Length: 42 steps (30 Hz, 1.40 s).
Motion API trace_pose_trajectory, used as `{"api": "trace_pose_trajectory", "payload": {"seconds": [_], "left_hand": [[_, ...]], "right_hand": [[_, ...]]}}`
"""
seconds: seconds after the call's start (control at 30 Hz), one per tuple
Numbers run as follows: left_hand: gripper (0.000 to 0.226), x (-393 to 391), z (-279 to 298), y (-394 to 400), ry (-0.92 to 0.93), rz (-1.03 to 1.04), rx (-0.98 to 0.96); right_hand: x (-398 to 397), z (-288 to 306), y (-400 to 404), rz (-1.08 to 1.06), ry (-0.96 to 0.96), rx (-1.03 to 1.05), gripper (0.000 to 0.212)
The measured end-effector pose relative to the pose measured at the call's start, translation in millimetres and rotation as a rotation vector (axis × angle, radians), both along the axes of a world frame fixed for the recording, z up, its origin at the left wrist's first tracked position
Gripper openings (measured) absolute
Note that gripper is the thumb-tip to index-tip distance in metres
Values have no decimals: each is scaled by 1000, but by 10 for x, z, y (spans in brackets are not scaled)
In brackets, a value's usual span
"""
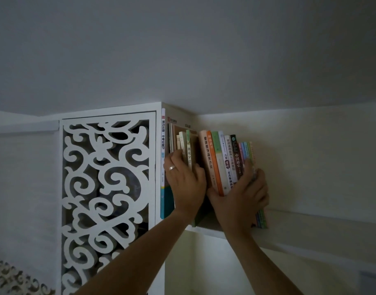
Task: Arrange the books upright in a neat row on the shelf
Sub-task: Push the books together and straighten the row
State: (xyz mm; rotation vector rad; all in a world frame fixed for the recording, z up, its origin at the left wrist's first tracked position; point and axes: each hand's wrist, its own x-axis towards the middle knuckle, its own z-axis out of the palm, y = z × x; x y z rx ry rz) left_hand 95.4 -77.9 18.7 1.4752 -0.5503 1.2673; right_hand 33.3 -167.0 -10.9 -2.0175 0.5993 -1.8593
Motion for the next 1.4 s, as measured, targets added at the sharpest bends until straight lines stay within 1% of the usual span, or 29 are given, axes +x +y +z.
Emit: {"api": "trace_pose_trajectory", "payload": {"seconds": [0.13, 0.23, 0.37, 0.47, 0.53, 0.57, 0.6, 0.67, 0.7, 0.77, 0.87, 0.97, 1.03, 1.13, 1.27, 1.33, 1.4], "left_hand": [[49, 67, -5, -119, -1, 56, 57], [53, 164, -78, -99, -41, 82, 110], [65, 302, -218, -39, -111, 169, 291], [67, 310, -218, -57, -154, 177, 340], [65, 314, -229, -60, -168, 188, 360], [65, 322, -233, -62, -170, 192, 363], [64, 328, -234, -63, -168, 197, 363], [66, 331, -227, -63, -161, 194, 362], [67, 332, -223, -59, -164, 183, 361], [72, 335, -219, -49, -184, 150, 363], [73, 307, -211, -52, -187, 93, 334], [69, 294, -227, -73, -166, 49, 255], [67, 295, -225, -67, -155, 3, 206], [60, 313, -226, -50, -188, -20, 193], [59, 345, -241, -19, -128, 23, 271], [60, 322, -229, -12, -166, -6, 238], [67, 298, -214, -1, -217, -6, 243]], "right_hand": [[34, -21, 1, -38, 0, -26, 113], [41, -23, -4, -52, 4, -35, 114], [26, -45, -27, -69, 98, -69, 116], [-55, -19, -136, -1, 225, -107, 117], [-186, 13, -242, 93, 310, -165, 125], [-266, 31, -287, 150, 332, -160, 131], [-326, 20, -346, 213, 345, -105, 137], [-398, -31, -441, 346, 391, 112, 150], [-426, -58, -452, 397, 427, 194, 151], [-446, -123, -465, 403, 493, 197, 144], [-427, -150, -422, 297, 501, 130, 127], [-332, -172, -306, 229, 492, 130, 126], [-257, -178, -210, 229, 476, 138, 128], [-175, -168, -118, 225, 477, 129, 130], [-209, -132, -210, 311, 552, 83, 134], [-275, -79, -321, 377, 609, 24, 128], [-327, -45, -405, 416, 628, -16, 123]]}}
